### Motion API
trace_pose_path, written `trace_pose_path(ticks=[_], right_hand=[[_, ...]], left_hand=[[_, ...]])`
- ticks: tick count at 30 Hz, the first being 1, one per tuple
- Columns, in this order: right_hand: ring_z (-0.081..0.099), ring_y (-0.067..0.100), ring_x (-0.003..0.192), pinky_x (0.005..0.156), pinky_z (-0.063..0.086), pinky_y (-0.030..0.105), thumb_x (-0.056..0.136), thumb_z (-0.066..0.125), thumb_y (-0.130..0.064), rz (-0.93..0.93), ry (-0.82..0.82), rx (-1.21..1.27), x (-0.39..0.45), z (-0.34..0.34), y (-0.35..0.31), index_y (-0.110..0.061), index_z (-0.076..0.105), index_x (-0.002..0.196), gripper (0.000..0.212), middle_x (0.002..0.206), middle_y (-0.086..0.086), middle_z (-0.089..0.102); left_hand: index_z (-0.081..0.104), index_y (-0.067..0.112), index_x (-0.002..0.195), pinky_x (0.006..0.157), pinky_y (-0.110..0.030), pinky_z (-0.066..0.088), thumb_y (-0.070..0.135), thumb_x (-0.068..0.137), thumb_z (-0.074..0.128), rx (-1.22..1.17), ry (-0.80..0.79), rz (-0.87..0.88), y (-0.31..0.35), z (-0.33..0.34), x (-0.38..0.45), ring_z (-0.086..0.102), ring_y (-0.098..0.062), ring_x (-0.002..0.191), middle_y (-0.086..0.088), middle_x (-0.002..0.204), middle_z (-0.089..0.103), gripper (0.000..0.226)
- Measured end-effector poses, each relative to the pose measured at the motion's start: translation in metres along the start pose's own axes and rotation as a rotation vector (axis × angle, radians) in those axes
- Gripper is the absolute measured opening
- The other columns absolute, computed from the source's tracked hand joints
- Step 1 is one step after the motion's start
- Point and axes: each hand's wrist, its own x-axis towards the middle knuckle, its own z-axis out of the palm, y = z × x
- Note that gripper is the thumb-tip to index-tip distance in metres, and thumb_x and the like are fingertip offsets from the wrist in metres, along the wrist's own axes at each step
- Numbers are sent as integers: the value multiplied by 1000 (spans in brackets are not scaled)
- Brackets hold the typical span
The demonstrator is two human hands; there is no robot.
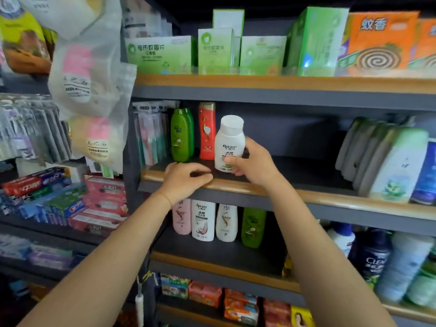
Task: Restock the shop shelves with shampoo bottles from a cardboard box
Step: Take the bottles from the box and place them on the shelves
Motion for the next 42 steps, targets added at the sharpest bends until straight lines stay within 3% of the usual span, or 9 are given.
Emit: trace_pose_path(ticks=[5,11,16,24,30,33,35,38,42], right_hand=[[73,33,85,75,62,43,87,74,-16,372,-73,8,48,-11,13,-13,51,118,39,115,12,65],[68,43,98,74,58,48,94,67,-16,572,-100,100,89,-5,18,-11,46,116,31,127,22,60],[68,34,82,69,58,46,94,66,-24,644,-82,156,115,4,31,-12,50,123,35,132,20,55],[67,29,79,76,58,46,95,65,-28,627,-35,141,135,16,43,-11,51,125,37,119,16,61],[70,28,95,66,61,35,81,80,-31,546,-20,235,127,7,44,-7,49,125,59,120,10,62],[72,23,81,57,59,27,78,82,-35,416,124,275,109,5,27,-4,41,132,74,123,7,56],[69,19,67,54,56,26,84,76,-36,275,137,303,85,13,10,-1,49,125,60,116,11,63],[60,19,59,54,49,28,95,65,-25,98,-64,399,30,37,-19,-4,59,96,21,85,11,65],[57,23,59,53,47,30,97,59,-18,63,-420,498,-26,98,-29,-6,60,82,20,75,14,62]], left_hand=[[71,45,85,96,-32,22,55,83,70,94,111,86,-5,7,3,56,-6,104,25,95,70,10],[69,44,79,99,-31,23,48,81,75,35,126,72,-4,6,4,54,-3,101,25,88,68,7],[66,47,71,105,-36,27,50,77,78,7,116,69,-7,6,8,57,-3,100,29,82,66,13],[69,52,67,97,-48,45,75,54,64,-122,83,53,-13,9,11,63,-6,90,31,78,69,27],[69,49,71,100,-49,44,57,67,78,-113,85,85,-14,9,11,62,-2,89,25,79,71,13],[69,48,73,104,-43,38,58,69,77,-97,103,96,-13,9,11,61,-5,93,24,81,71,14],[72,43,81,104,-36,31,51,77,78,-59,127,111,-13,9,9,58,-8,98,20,86,71,10],[74,26,100,104,-41,37,22,87,73,-20,254,235,-21,5,-2,56,-14,100,10,100,71,14],[71,11,104,89,-23,36,6,85,60,79,552,311,-59,-13,-53,53,-21,101,-5,105,65,22]])
